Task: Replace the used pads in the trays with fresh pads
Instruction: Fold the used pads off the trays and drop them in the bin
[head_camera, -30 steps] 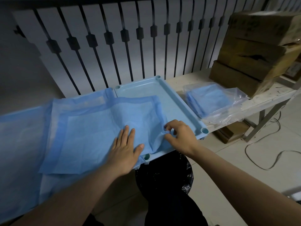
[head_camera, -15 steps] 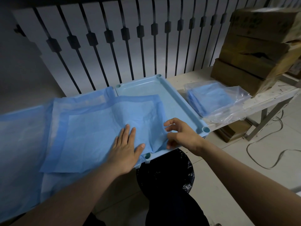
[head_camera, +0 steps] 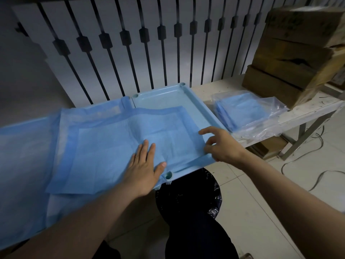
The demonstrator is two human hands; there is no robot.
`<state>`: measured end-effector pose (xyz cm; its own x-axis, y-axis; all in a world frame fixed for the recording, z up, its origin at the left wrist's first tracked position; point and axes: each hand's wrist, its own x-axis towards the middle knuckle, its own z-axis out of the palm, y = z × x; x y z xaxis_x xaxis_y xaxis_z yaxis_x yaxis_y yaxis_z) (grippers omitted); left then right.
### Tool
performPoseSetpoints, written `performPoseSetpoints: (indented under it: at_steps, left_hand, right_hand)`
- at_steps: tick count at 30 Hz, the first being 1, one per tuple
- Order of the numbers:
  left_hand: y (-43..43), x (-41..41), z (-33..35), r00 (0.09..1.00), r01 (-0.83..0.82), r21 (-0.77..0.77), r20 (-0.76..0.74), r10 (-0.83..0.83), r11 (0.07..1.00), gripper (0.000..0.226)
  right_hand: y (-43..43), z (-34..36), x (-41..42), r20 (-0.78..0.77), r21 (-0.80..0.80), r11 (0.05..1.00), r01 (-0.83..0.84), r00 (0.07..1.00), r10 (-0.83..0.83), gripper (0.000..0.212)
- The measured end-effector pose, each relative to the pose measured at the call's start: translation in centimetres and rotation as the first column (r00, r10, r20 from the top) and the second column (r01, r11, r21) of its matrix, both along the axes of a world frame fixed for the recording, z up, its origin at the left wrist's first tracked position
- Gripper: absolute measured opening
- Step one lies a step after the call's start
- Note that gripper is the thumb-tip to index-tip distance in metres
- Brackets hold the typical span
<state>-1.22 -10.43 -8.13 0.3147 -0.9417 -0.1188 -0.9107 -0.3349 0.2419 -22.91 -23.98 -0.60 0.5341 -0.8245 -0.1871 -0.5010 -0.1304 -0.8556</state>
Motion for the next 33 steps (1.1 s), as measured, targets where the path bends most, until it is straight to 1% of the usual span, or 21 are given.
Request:
performPoseSetpoints:
  at_steps: [3, 6, 7, 8, 9, 10, 11, 12, 13, 14, 16, 17, 19, 20, 22, 23, 25, 27, 29, 31, 33]
  left_hand:
    - [-0.1, 0.0, -0.2, 1.0, -0.003, -0.009, 0.008, 0.003, 1.0, 0.074]
    - [-0.1, 0.0, -0.2, 1.0, 0.002, -0.009, 0.012, -0.002, 1.0, 0.074]
    - [-0.1, 0.0, -0.2, 1.0, 0.003, -0.005, 0.01, -0.003, 1.0, 0.074]
    - [-0.1, 0.0, -0.2, 1.0, 0.003, -0.003, 0.009, -0.003, 1.0, 0.074]
    - [-0.1, 0.0, -0.2, 1.0, 0.002, -0.003, 0.008, -0.002, 1.0, 0.075]
    - [-0.1, 0.0, -0.2, 1.0, 0.002, -0.003, 0.007, -0.002, 1.0, 0.075]
    - [-0.1, 0.0, -0.1, 1.0, 0.002, 0.0, 0.004, -0.002, 1.0, 0.074]
    - [-0.1, 0.0, 0.0, 1.0, 0.005, 0.005, -0.003, -0.004, 1.0, 0.074]
    - [0.0, 0.1, 0.1, 1.0, 0.009, 0.015, -0.014, -0.009, 1.0, 0.073]
    - [0.3, 0.4, 0.3, 0.999, 0.013, 0.024, -0.03, -0.012, 1.0, 0.073]
    - [0.3, 0.6, 0.5, 0.998, 0.043, 0.037, -0.054, -0.041, 0.998, 0.071]
    - [0.5, 0.8, 0.7, 0.997, 0.051, 0.031, -0.065, -0.049, 0.998, 0.071]
    - [1.0, 1.1, 1.2, 0.995, 0.059, -0.005, -0.085, -0.059, 0.998, 0.071]
    - [1.5, 1.4, 1.6, 0.994, 0.072, -0.034, -0.079, -0.075, 0.997, 0.073]
    - [3.0, 2.3, 2.4, 0.992, 0.122, -0.09, -0.028, -0.125, 0.988, 0.084]
    - [4.0, 3.0, 2.7, 0.989, 0.148, -0.105, 0.007, -0.148, 0.983, 0.088]
    - [6.2, 4.5, 3.0, 0.982, 0.183, -0.111, 0.078, -0.175, 0.977, 0.087]
    - [8.5, 6.0, 2.7, 0.971, 0.195, -0.101, 0.162, -0.177, 0.976, 0.076]
    - [10.2, 7.0, 2.4, 0.961, 0.188, -0.083, 0.223, -0.165, 0.979, 0.064]
    - [11.4, 8.0, 2.2, 0.955, 0.175, -0.112, 0.261, -0.141, 0.978, 0.053]
    - [11.8, 8.8, 2.1, 0.944, 0.209, -0.128, 0.286, -0.165, 0.97, 0.054]
  right_hand:
    - [-0.5, -0.2, -1.7, -0.068, -0.107, 0.987, 0.117, 0.99, -0.125, 0.038]
    - [0.2, -1.1, -1.7, -0.13, -0.322, 0.932, 0.166, 0.967, -0.218, 0.036]
    - [0.8, -1.5, -1.3, -0.132, -0.401, 0.908, 0.123, 0.973, -0.19, 0.038]
    - [1.5, -1.8, -0.7, -0.138, -0.474, 0.88, 0.031, 0.985, -0.108, 0.042]
    - [2.3, -1.9, 0.0, -0.173, -0.53, 0.842, -0.104, 0.985, 0.013, 0.046]
    - [3.0, -2.1, 0.7, -0.265, -0.56, 0.789, -0.254, 0.957, 0.12, 0.05]
    - [3.3, -2.5, 1.2, -0.4, -0.564, 0.723, -0.399, 0.898, 0.184, 0.053]
    - [3.4, -2.8, 1.4, -0.54, -0.544, 0.663, -0.514, 0.819, 0.192, 0.053]
    - [3.2, -3.2, 1.2, -0.636, -0.539, 0.61, -0.581, 0.755, 0.158, 0.049]
    - [3.0, -3.4, 1.1, -0.677, -0.564, 0.563, -0.604, 0.729, 0.102, 0.042]
    - [2.6, -3.7, 0.2, -0.691, -0.632, 0.524, -0.571, 0.722, -0.047, 0.024]
    - [2.4, -3.7, 0.0, -0.678, -0.669, 0.506, -0.544, 0.725, -0.118, 0.021]
    - [2.5, -3.5, 0.0, -0.659, -0.7, 0.498, -0.512, 0.732, -0.174, 0.017]
    - [2.9, -3.2, 0.3, -0.643, -0.703, 0.511, -0.495, 0.75, -0.158, 0.015]
    - [3.9, -3.0, 1.7, -0.539, -0.737, 0.515, -0.438, 0.84, -0.058, 0.016]
    - [4.7, -2.8, 2.7, -0.484, -0.745, 0.522, -0.414, 0.875, 0.004, 0.022]
    - [6.5, -2.6, 5.3, -0.423, -0.742, 0.528, -0.412, 0.9, 0.108, 0.032]
    - [8.2, -2.9, 8.1, -0.408, -0.739, 0.506, -0.444, 0.893, 0.188, 0.037]
    - [9.8, -3.3, 10.4, -0.456, -0.726, 0.461, -0.511, 0.859, 0.234, 0.039]
    - [10.9, -3.9, 12.3, -0.521, -0.703, 0.41, -0.581, 0.813, 0.258, 0.038]
    - [11.4, -4.3, 13.7, -0.611, -0.674, 0.336, -0.658, 0.752, 0.247, 0.03]
